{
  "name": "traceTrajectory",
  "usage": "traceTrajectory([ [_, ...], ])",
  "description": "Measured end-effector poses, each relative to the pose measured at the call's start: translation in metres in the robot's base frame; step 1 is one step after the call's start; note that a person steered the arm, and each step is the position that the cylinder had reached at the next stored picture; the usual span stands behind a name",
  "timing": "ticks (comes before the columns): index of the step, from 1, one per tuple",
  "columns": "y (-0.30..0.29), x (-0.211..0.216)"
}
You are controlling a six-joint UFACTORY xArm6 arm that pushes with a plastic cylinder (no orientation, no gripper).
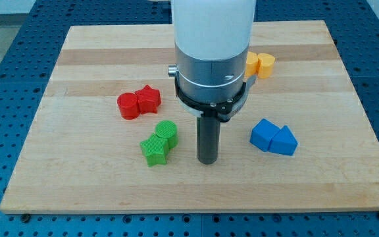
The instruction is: Push the green circle left a bit
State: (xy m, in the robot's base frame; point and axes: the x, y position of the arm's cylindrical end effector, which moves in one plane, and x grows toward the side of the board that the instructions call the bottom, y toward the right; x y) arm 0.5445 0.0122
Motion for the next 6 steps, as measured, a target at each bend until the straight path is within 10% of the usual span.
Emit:
traceTrajectory([
  [6, -0.058, -0.039],
])
